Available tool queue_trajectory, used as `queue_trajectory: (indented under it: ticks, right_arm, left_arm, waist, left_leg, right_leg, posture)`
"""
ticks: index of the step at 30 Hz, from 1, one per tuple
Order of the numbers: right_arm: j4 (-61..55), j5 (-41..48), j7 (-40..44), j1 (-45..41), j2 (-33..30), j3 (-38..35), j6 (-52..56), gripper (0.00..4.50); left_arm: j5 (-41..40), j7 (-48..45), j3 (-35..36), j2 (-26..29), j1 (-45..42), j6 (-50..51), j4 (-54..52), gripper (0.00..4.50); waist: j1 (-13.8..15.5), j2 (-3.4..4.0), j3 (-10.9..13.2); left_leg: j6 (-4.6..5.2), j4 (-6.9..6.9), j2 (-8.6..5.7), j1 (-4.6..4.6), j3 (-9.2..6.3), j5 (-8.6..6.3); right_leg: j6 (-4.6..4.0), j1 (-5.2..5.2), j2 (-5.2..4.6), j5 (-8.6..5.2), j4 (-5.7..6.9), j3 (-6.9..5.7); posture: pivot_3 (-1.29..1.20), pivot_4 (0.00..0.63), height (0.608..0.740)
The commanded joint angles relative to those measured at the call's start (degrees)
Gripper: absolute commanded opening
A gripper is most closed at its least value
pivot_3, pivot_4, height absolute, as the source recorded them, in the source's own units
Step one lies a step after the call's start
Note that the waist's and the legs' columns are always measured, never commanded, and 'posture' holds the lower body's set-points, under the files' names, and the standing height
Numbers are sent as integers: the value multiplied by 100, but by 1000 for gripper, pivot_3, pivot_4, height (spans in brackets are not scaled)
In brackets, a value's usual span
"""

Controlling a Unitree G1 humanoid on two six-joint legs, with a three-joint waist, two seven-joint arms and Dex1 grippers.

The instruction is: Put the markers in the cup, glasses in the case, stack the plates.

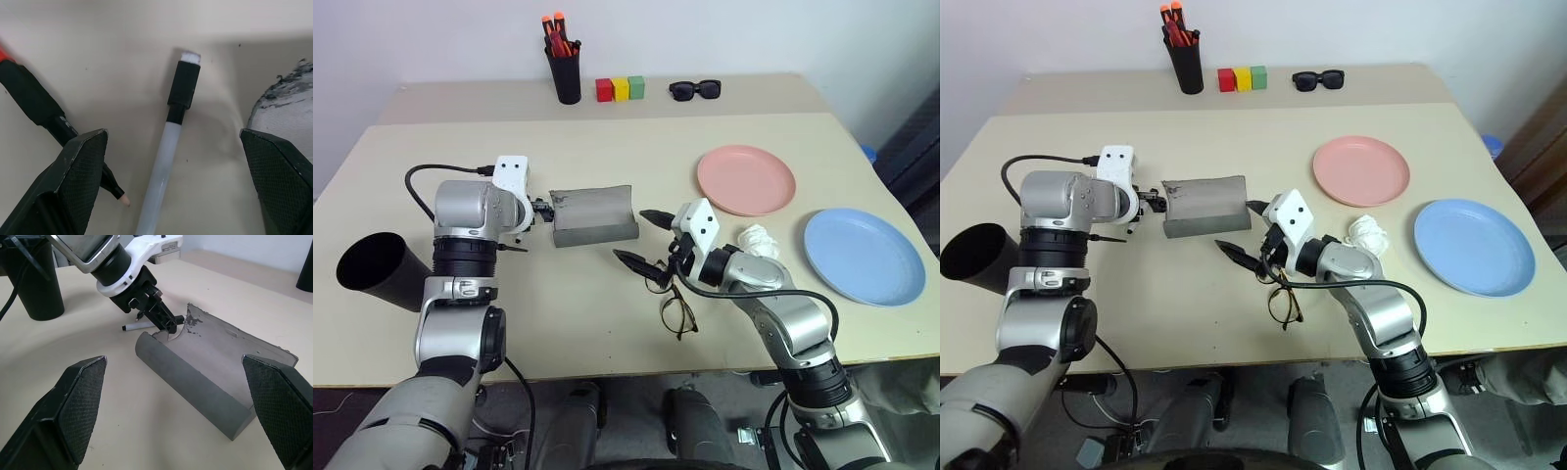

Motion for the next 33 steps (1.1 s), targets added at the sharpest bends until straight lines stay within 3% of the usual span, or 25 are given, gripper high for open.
queue_trajectory:
  ticks: [1,6,7,13,16,21,30,33]
  right_arm:
    - [-239,42,-16,6,34,-3,-103,4500]
    - [-171,34,16,-31,39,11,-141,4500]
    - [-160,35,21,-44,40,11,-144,4500]
    - [-105,31,61,-133,45,27,-161,4500]
    - [-77,39,77,-218,59,18,-167,4500]
    - [44,93,112,-369,126,-51,-243,4500]
    - [479,527,332,-873,297,-349,-288,4500]
    - [579,728,487,-1049,379,-385,-253,4500]
  left_arm:
    - [98,22,45,37,-38,57,28,2752]
    - [121,71,97,38,12,43,-14,196]
    - [127,91,124,29,19,24,-40,81]
    - [107,480,678,-223,193,-987,-601,81]
    - [217,693,812,-388,523,-2889,-1326,81]
    - [218,912,1095,-564,1108,-4728,-2871,81]
    - [1177,1821,1684,-395,2685,-5080,-5312,81]
    - [1366,2098,1833,-701,3293,-4907,-5920,81]
  waist:
    - [0,0,-1]
    - [1,0,-1]
    - [1,0,-1]
    - [7,-1,-1]
    - [12,-3,0]
    - [12,-7,2]
    - [4,-9,-1]
    - [23,-13,-4]
  left_leg:
    - [0,0,0,1,0,0]
    - [-1,0,0,2,1,0]
    - [-1,0,0,2,1,0]
    - [-2,-1,2,0,-3,1]
    - [-5,-1,1,-2,-19,1]
    - [-9,-9,1,-4,-17,2]
    - [-7,-17,0,0,-12,4]
    - [-7,-14,-1,1,-11,4]
  right_leg:
    - [0,1,0,0,0,0]
    - [0,1,0,0,0,1]
    - [0,1,0,0,0,1]
    - [-1,-3,-1,1,1,1]
    - [-1,-5,-5,2,1,1]
    - [-4,-11,-10,4,-3,5]
    - [-5,-10,-7,4,-3,7]
    - [-5,-4,-5,4,-4,2]
  posture:
    - [0,150,740]
    - [0,150,740]
    - [0,150,740]
    - [0,150,740]
    - [0,150,740]
    - [0,150,740]
    - [0,150,740]
    - [0,150,740]
